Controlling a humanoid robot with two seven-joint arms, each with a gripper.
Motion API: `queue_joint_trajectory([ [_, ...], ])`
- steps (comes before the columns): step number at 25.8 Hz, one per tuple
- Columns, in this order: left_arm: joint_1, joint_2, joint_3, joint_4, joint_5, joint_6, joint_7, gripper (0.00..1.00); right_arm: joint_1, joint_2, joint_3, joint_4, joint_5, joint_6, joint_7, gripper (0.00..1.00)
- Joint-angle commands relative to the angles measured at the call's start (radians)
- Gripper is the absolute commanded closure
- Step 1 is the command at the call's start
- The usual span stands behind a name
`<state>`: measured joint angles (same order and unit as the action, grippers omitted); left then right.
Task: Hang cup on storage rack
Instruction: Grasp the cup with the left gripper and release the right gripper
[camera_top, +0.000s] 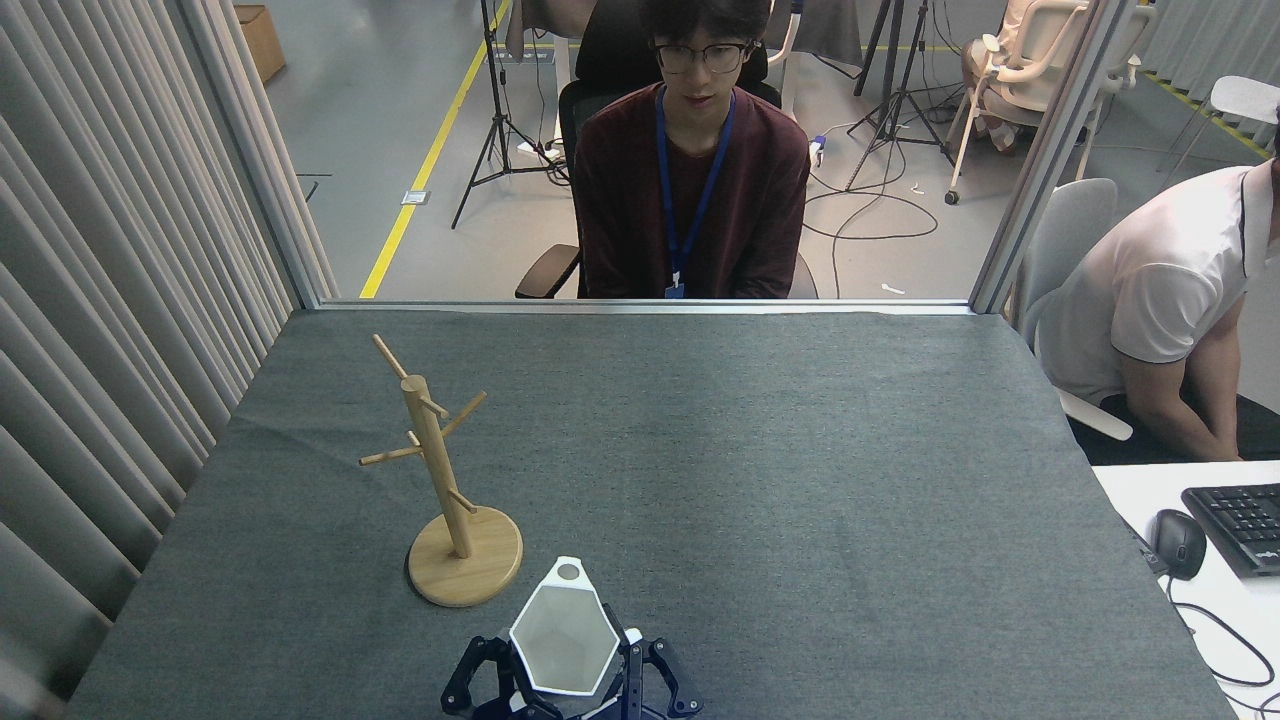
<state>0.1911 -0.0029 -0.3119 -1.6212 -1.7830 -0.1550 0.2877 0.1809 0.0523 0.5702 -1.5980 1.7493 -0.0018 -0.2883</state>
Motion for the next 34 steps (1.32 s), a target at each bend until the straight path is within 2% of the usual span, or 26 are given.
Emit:
queue_joint_trajectory([
  [1, -0.001, 0.000, 0.000, 0.000, 0.001, 0.002, 0.011, 0.01, 0.005, 0.000, 0.002, 0.004, -0.001, -0.003, -0.003, 0.39],
  [3, -0.001, 0.000, 0.002, -0.002, 0.001, 0.003, 0.011, 0.06, 0.006, 0.000, 0.002, 0.004, -0.001, -0.003, -0.003, 0.39],
  [5, 0.001, 0.000, 0.002, -0.003, 0.001, 0.002, 0.016, 0.20, 0.006, 0.000, 0.002, 0.004, -0.001, -0.003, -0.003, 0.39],
  [7, -0.001, 0.001, 0.000, -0.005, 0.001, 0.002, 0.028, 0.29, 0.005, 0.000, 0.002, 0.004, -0.001, -0.003, -0.003, 0.39],
  [9, -0.001, 0.004, 0.000, -0.005, 0.001, 0.002, 0.033, 0.46, 0.006, 0.000, 0.002, 0.004, -0.001, -0.001, -0.003, 0.39],
  [10, -0.001, 0.004, 0.000, -0.005, 0.001, 0.002, 0.033, 0.51, 0.006, 0.000, 0.002, 0.004, -0.001, -0.001, -0.003, 0.38],
  [13, -0.001, 0.006, 0.000, -0.005, 0.001, 0.002, 0.034, 0.53, 0.006, 0.000, 0.002, 0.004, -0.001, 0.003, -0.003, 0.37],
  [14, -0.001, 0.006, 0.000, -0.005, 0.001, 0.002, 0.036, 0.53, 0.006, 0.000, 0.002, 0.004, -0.001, 0.006, -0.003, 0.33],
  [17, 0.001, 0.006, 0.000, -0.005, 0.001, 0.002, 0.048, 0.53, 0.006, 0.000, 0.002, 0.004, -0.005, 0.017, -0.008, 0.04],
  [18, 0.001, 0.006, -0.001, -0.005, 0.001, 0.002, 0.050, 0.53, 0.006, 0.000, 0.002, 0.004, -0.007, 0.019, -0.009, 0.02],
  [23, 0.001, 0.006, 0.000, -0.005, 0.001, 0.002, 0.050, 0.53, 0.006, 0.000, 0.002, -0.013, -0.007, 0.020, -0.020, 0.02],
  [30, 0.002, 0.009, 0.000, -0.005, 0.001, 0.002, 0.062, 0.53, 0.005, 0.000, -0.013, -0.137, -0.008, 0.019, -0.058, 0.02],
  [32, 0.002, 0.009, -0.001, -0.006, 0.001, 0.002, 0.067, 0.53, 0.003, 0.001, -0.044, -0.161, -0.030, 0.032, -0.066, 0.02],
  [34, 0.004, 0.009, 0.000, -0.008, 0.001, 0.002, 0.071, 0.53, -0.006, 0.008, -0.125, -0.161, -0.091, 0.077, -0.068, 0.02],
])
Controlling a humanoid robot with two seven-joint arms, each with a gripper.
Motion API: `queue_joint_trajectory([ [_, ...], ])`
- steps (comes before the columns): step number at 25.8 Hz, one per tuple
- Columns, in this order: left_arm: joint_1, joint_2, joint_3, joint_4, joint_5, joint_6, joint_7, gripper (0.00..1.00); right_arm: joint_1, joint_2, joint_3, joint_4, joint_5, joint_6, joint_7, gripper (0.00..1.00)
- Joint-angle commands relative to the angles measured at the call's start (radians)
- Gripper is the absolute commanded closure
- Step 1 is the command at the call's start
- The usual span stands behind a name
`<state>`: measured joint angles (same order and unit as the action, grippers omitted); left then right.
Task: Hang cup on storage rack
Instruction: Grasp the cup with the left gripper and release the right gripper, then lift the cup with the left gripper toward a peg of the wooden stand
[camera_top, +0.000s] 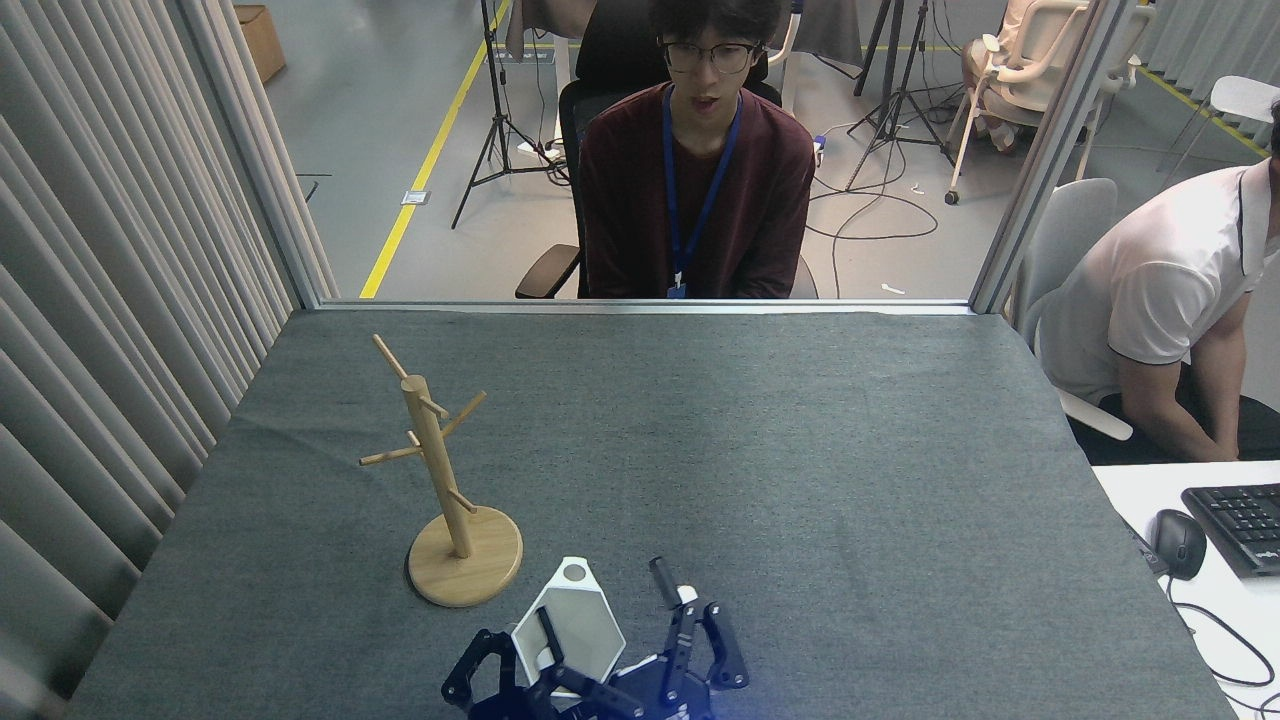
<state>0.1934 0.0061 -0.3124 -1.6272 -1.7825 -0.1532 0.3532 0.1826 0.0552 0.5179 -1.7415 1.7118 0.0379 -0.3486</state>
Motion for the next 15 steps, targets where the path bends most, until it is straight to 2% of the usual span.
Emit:
queue_joint_trajectory([
  [1, 0.000, 0.000, 0.001, -0.002, 0.000, 0.000, 0.006, 0.53, -0.015, 0.006, -0.119, -0.013, -0.093, 0.051, -0.004, 0.02],
  [3, 0.000, 0.002, 0.001, -0.003, 0.000, 0.000, 0.006, 0.53, -0.028, 0.006, -0.243, 0.000, -0.170, 0.053, 0.002, 0.02],
  [5, 0.000, 0.002, 0.001, -0.003, 0.000, 0.000, 0.007, 0.53, -0.032, -0.005, -0.354, 0.025, -0.218, 0.031, 0.002, 0.02],
  [10, -0.003, 0.002, 0.009, -0.005, 0.000, 0.029, 0.007, 0.53, -0.002, -0.055, -0.561, 0.074, -0.235, -0.101, 0.002, 0.02],
  [15, -0.017, 0.006, 0.010, -0.006, 0.003, 0.067, 0.007, 0.54, 0.041, -0.083, -0.593, 0.148, -0.231, -0.125, 0.002, 0.02],
])
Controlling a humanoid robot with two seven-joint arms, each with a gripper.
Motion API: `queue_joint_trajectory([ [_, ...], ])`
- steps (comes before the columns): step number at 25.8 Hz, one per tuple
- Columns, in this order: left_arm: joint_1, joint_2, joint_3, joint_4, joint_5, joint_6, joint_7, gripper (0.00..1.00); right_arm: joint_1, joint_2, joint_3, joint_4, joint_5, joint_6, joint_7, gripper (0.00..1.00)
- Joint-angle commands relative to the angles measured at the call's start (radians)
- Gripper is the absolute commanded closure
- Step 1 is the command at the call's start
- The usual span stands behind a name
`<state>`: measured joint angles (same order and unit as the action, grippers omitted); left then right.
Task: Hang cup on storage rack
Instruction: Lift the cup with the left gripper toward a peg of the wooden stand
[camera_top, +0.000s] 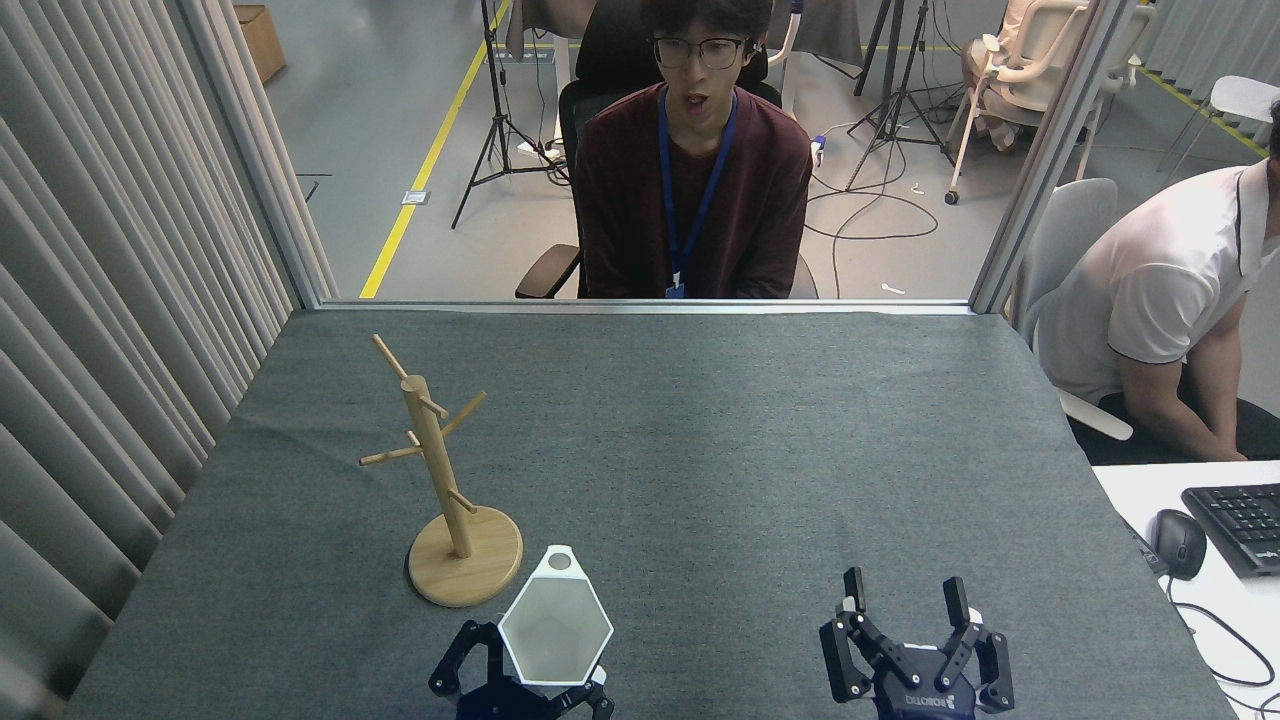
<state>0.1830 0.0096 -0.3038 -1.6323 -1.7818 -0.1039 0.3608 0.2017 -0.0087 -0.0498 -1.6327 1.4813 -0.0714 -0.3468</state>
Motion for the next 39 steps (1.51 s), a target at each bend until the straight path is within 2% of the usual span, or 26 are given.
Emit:
queue_joint_trajectory([
  [1, -0.007, 0.004, 0.003, -0.001, 0.002, 0.019, 0.000, 0.54, 0.030, -0.020, -0.025, 0.048, -0.001, -0.016, 0.000, 0.02],
  [8, 0.000, 0.000, 0.089, 0.002, 0.007, 0.030, 0.000, 0.54, 0.033, -0.025, -0.033, 0.065, -0.001, -0.004, 0.000, 0.02],
  [11, -0.005, -0.005, 0.129, 0.006, 0.007, 0.061, -0.006, 0.57, 0.031, -0.025, -0.039, 0.068, -0.001, -0.004, 0.000, 0.02],
  [14, -0.028, 0.001, 0.155, 0.019, 0.005, 0.125, -0.013, 0.57, 0.024, -0.027, -0.039, 0.071, -0.001, -0.004, 0.002, 0.02],
  [19, -0.062, 0.004, 0.190, 0.045, -0.007, 0.306, -0.016, 0.57, 0.021, -0.027, -0.039, 0.073, -0.001, -0.002, 0.002, 0.02],
  [23, -0.123, 0.006, 0.229, 0.114, -0.030, 0.415, -0.016, 0.57, 0.018, -0.027, -0.039, 0.073, 0.001, -0.004, 0.002, 0.02],
  [31, -0.220, 0.009, 0.284, 0.238, -0.073, 0.429, -0.014, 0.57, 0.013, -0.027, -0.041, 0.071, 0.001, -0.002, 0.002, 0.02],
  [39, -0.255, 0.027, 0.287, 0.281, -0.084, 0.432, -0.010, 0.57, 0.011, -0.027, -0.041, 0.073, -0.001, -0.001, 0.002, 0.02],
])
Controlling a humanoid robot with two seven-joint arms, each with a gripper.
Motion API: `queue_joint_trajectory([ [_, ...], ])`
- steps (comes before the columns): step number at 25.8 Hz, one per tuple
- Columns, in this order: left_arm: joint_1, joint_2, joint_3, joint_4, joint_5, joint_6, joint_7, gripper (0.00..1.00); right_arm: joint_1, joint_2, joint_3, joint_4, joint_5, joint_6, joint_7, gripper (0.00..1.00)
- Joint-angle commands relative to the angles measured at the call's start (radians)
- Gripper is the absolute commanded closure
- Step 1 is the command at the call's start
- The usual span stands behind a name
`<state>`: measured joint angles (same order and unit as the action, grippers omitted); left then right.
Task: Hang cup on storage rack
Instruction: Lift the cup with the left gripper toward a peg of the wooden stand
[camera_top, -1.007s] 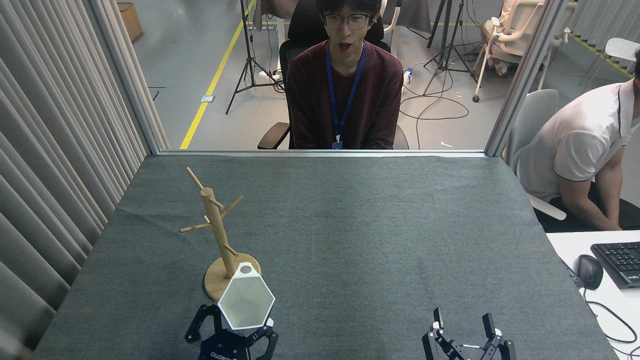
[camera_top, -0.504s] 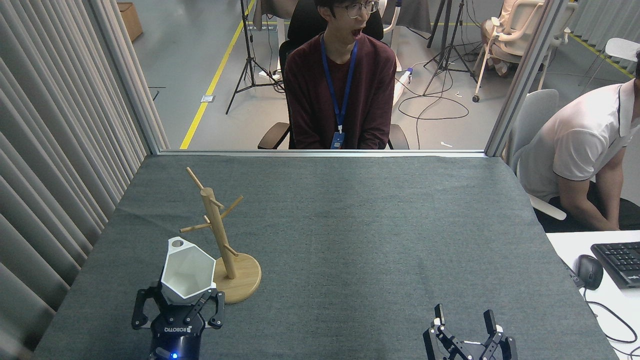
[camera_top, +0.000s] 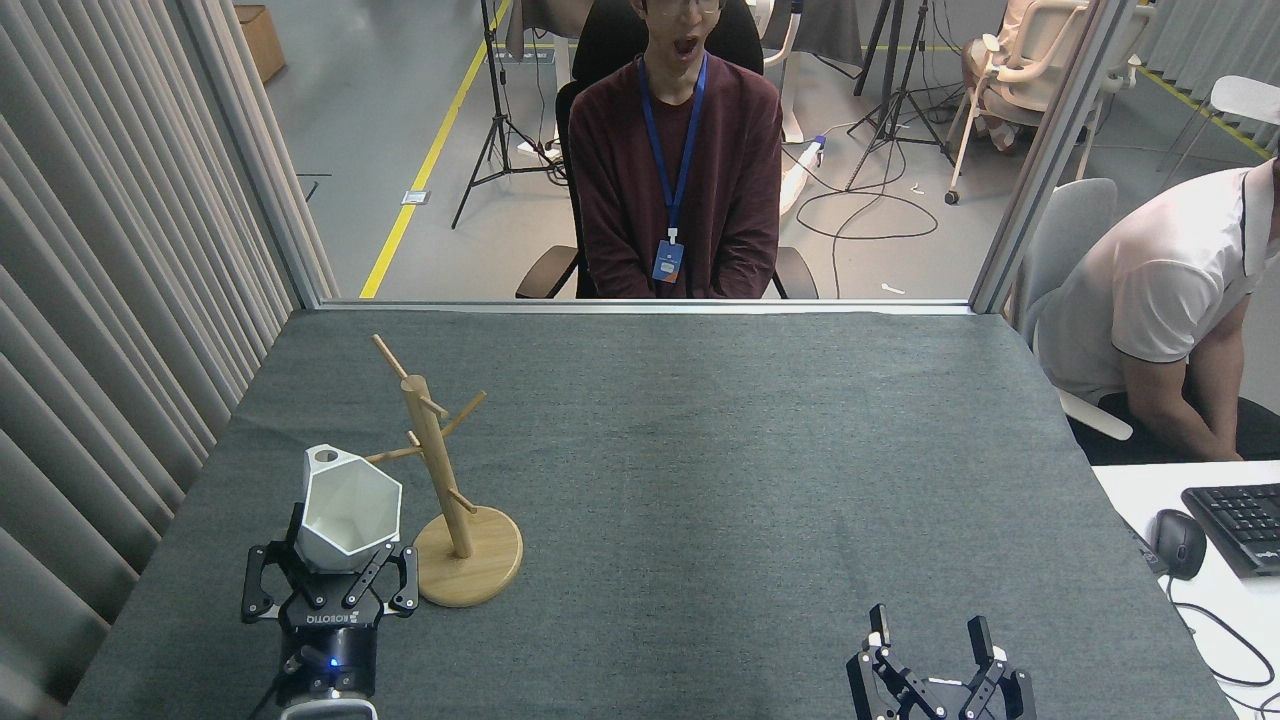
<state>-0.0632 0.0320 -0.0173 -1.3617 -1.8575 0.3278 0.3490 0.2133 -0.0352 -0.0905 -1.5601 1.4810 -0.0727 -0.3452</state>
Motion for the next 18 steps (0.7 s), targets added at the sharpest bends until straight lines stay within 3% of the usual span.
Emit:
queue_joint_trajectory([
  [1, -0.009, 0.005, 0.000, 0.012, -0.025, 0.000, 0.002, 0.57, -0.002, 0.001, -0.002, 0.002, -0.001, 0.001, 0.000, 0.02],
  [6, -0.063, 0.003, 0.000, 0.116, -0.141, 0.014, 0.008, 0.57, -0.002, 0.003, -0.006, 0.005, -0.001, 0.001, 0.000, 0.02],
  [14, -0.112, -0.001, -0.003, 0.202, -0.161, 0.019, 0.011, 0.53, -0.002, 0.001, -0.015, 0.008, -0.002, -0.001, 0.000, 0.02],
  [15, -0.112, -0.003, -0.003, 0.204, -0.163, 0.017, 0.011, 0.49, -0.003, 0.001, -0.017, 0.011, -0.002, -0.001, 0.000, 0.02],
  [16, -0.112, -0.001, -0.004, 0.205, -0.163, 0.017, 0.013, 0.34, -0.003, 0.001, -0.018, 0.017, -0.002, -0.001, 0.000, 0.02],
  [17, -0.112, -0.003, -0.004, 0.207, -0.163, 0.017, 0.013, 0.25, -0.005, 0.001, -0.020, 0.020, -0.002, -0.001, 0.000, 0.02],
  [18, -0.112, -0.003, -0.006, 0.211, -0.163, 0.019, 0.015, 0.24, -0.005, 0.001, -0.020, 0.020, -0.002, -0.001, 0.000, 0.02],
])
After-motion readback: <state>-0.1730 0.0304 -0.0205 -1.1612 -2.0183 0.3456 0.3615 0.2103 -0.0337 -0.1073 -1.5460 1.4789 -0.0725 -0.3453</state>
